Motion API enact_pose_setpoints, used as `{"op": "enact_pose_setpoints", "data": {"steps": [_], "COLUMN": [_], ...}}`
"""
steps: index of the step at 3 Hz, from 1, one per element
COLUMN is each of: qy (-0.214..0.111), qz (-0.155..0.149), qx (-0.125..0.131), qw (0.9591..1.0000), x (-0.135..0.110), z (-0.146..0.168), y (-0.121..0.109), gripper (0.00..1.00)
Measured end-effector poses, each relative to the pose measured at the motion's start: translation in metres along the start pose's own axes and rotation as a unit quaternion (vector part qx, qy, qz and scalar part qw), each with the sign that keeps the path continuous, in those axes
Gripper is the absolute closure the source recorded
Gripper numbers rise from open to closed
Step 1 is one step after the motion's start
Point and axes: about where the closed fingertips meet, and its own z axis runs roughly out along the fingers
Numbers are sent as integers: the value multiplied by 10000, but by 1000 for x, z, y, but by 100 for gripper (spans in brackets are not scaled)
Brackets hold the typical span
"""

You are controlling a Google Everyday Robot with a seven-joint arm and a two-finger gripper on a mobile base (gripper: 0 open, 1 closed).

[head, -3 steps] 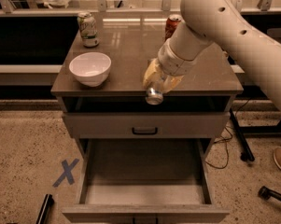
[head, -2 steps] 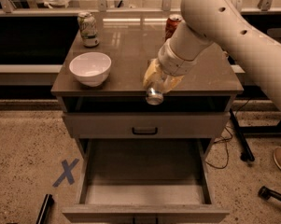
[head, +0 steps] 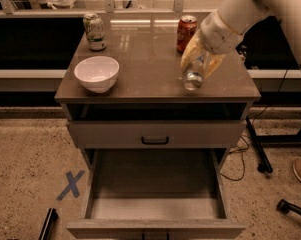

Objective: Pick redbull can from middle drawer and place on counter

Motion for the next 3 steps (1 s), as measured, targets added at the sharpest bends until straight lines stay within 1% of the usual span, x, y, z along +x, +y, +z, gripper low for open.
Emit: {"op": "enact_pose_setpoints", "data": {"steps": [1,2,3], "qy": [-18,-42,78], "qz": [182,307,323], "qx": [314,374,493], "qw": [9993,9988,9982], "x": [31,45,56], "z": [-6,1,11], "y": [-3,-13,-20], "gripper": [100,81,50]}}
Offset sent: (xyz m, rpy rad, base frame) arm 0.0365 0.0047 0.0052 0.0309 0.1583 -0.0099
